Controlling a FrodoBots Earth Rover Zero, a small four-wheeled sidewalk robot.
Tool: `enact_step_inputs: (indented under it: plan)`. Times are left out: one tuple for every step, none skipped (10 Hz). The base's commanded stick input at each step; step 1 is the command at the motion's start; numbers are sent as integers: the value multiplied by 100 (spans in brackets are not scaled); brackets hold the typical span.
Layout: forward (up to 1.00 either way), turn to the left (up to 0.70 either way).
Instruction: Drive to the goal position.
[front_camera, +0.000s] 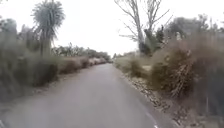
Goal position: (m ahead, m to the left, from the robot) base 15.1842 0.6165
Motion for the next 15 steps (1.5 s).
enact_step_inputs:
  plan:
    - [100,0]
    - [100,0]
    - [100,0]
    - [100,0]
    - [100,0]
    - [100,0]
    - [100,0]
    - [100,0]
    - [100,0]
    - [100,0]
    - [100,0]
    - [100,0]
    - [100,0]
    - [100,0]
    - [100,0]
